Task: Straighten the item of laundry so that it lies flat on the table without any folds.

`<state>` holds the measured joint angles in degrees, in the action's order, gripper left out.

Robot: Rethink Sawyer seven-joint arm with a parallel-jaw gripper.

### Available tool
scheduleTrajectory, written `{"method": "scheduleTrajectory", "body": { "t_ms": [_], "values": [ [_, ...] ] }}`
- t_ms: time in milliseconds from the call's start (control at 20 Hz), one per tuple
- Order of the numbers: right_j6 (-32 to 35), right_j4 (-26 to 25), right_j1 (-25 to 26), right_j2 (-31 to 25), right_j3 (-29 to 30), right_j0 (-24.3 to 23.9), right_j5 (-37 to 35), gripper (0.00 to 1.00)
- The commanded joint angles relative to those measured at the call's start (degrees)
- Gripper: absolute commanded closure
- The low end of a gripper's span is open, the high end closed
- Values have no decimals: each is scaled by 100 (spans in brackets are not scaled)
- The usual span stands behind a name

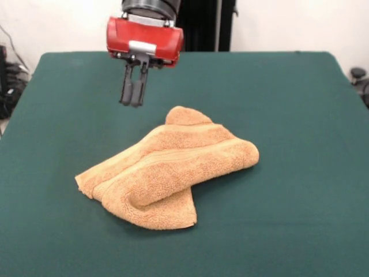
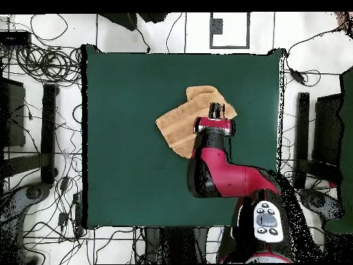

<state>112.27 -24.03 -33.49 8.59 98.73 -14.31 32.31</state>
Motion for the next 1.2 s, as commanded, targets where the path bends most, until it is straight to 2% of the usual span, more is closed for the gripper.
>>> {"method": "scheduleTrajectory", "body": {
  "t_ms": [50,150,250,350,550,800,1050,1200],
  "values": [
    [-896,-1242,-1182,-2230,876,-1921,-3776,100],
    [-463,-1474,-1178,-2039,1084,-2032,-3267,100],
    [-274,-1509,-1112,-1892,1065,-2001,-3064,100],
    [-107,-1636,-1106,-2037,1071,-2163,-2982,100],
    [236,-1561,-825,-1874,723,-1960,-2855,100],
    [423,-1619,-43,-1616,265,-1744,-2149,100],
    [436,-1400,1079,-1306,-302,-1509,-842,100],
    [483,-1337,1485,-1397,-587,-1509,-568,100]
  ]
}}
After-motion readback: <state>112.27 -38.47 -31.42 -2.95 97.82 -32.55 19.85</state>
